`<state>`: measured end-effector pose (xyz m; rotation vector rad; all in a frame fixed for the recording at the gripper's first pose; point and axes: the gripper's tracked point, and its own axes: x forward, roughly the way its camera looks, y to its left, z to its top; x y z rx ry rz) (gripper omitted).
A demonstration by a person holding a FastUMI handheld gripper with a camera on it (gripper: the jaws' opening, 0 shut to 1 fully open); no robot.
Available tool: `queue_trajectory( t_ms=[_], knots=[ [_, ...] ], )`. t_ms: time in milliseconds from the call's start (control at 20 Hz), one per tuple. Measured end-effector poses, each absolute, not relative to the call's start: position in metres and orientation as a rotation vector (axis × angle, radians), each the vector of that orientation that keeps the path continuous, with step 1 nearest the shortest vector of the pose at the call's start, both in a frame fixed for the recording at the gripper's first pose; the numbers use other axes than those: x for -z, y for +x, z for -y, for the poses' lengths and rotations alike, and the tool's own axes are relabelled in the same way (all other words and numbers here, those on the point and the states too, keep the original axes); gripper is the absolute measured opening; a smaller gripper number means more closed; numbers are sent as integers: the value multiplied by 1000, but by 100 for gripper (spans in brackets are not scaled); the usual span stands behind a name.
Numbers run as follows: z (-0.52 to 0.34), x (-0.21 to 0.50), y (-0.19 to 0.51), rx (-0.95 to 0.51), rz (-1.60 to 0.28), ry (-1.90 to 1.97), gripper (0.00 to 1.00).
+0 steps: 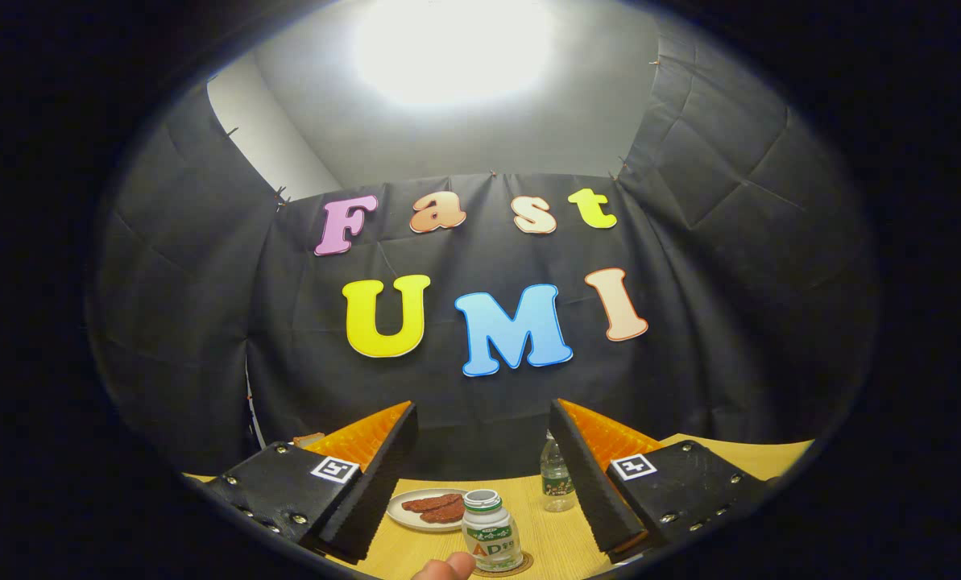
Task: Take the bottle from table, then pour the juice into the cup, finally place the bottle on the coaster
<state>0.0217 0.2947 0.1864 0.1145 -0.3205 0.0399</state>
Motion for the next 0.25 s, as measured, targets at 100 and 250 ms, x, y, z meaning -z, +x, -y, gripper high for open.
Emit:
queue_trajectory(
  t_ms=[100, 250],
  knots=[
    [-284, -189, 11, -40, 317, 93, 98],
    [-261, -190, -2, -41, 312, 69, 98]
  ],
)
